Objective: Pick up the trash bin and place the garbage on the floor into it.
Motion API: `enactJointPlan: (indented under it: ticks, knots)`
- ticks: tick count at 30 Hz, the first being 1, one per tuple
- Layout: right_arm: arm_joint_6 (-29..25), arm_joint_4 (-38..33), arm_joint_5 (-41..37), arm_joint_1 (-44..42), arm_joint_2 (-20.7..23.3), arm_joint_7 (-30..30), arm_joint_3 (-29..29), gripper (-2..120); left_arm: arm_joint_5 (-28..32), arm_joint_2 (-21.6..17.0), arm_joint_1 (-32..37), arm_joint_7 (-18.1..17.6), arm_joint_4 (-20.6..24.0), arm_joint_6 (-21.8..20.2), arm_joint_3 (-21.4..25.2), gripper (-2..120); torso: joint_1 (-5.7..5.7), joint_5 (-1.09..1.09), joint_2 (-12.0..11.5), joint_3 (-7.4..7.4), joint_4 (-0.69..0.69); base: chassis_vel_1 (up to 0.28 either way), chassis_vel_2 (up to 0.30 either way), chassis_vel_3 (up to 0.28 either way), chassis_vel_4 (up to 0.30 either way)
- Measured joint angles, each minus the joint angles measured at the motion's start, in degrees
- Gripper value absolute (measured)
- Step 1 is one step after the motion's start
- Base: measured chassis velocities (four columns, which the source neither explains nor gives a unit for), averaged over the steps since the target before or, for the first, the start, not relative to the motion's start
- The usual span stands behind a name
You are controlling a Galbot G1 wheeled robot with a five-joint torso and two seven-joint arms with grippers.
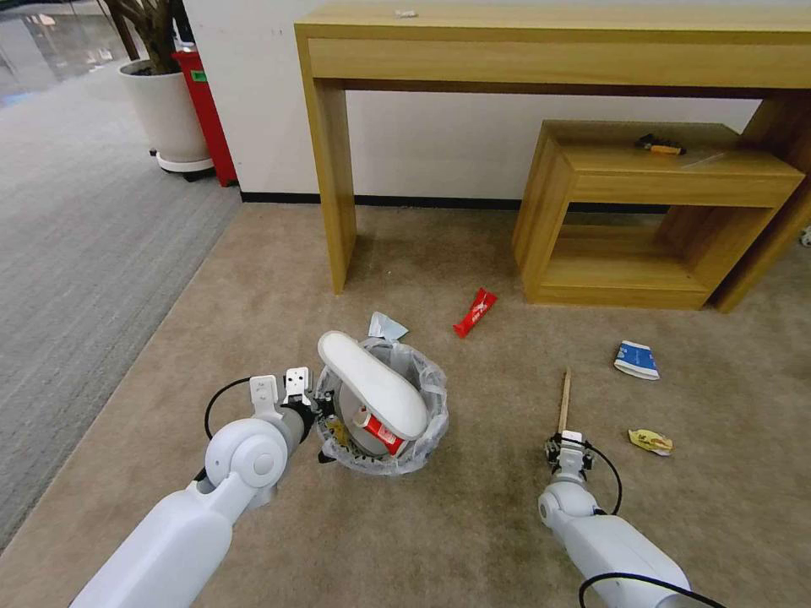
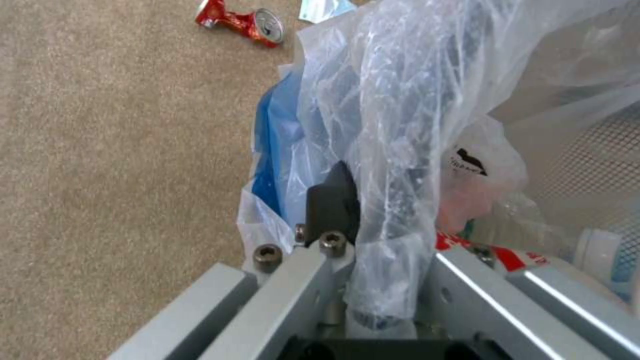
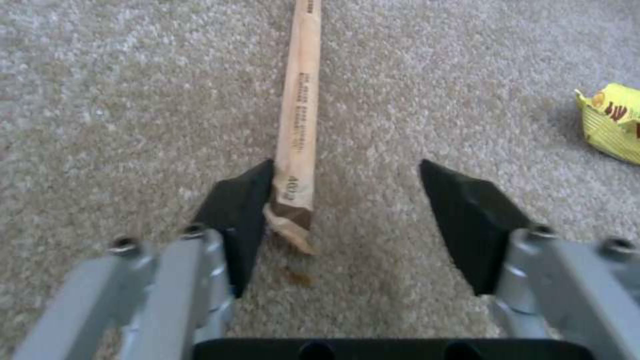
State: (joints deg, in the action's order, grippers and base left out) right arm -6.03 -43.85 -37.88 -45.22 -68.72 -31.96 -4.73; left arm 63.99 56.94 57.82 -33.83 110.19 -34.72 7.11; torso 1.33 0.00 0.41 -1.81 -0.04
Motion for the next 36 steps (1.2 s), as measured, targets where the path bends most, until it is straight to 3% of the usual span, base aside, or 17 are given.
enactJointPlan:
  ticks: [2,6,8,11,15,28,36]
  knots:
    - [-0.1,0.0,0.2,-0.1,0.0,0.0,0.0,46,0.0,-0.1,0.1,0.0,0.2,0.0,0.1,0,0.00,-0.01,0.0,0.00,0.00,0.000,0.000,0.000,0.000]
    - [-0.2,-0.1,0.3,-0.2,0.2,0.0,0.0,32,0.0,-0.1,0.2,-0.1,0.4,0.1,0.1,0,0.00,-0.02,0.0,0.00,0.00,0.000,0.000,0.000,0.000]
    - [-0.2,-0.1,0.3,-0.2,0.2,0.0,0.0,32,0.0,-0.1,0.2,-0.1,0.4,0.1,0.1,0,0.00,-0.02,0.0,0.00,0.00,0.000,0.000,0.000,0.000]
    - [-0.5,-0.1,0.6,-0.6,0.4,0.0,0.1,12,0.0,0.1,0.2,-0.1,0.7,0.1,0.0,0,0.00,-0.02,0.0,0.00,0.00,0.000,0.000,0.000,0.000]
    - [-0.8,0.0,1.2,-0.9,0.4,0.0,0.2,0,0.0,0.2,0.0,-0.1,0.7,0.1,-0.1,0,0.00,-0.01,0.0,0.00,0.00,0.000,0.000,0.000,0.000]
    - [-1.7,0.5,2.1,-1.6,0.6,0.4,0.5,0,-0.4,0.6,0.1,-0.1,-0.4,0.1,-0.2,0,0.00,-0.01,0.0,0.00,0.00,0.000,0.000,0.000,0.000]
    - [-0.2,-8.9,1.4,-3.4,5.4,-1.1,-0.9,0,-1.4,0.8,-1.1,0.3,-4.8,0.1,-0.8,0,0.00,-0.01,0.0,0.00,-0.02,0.000,0.000,0.000,0.000]
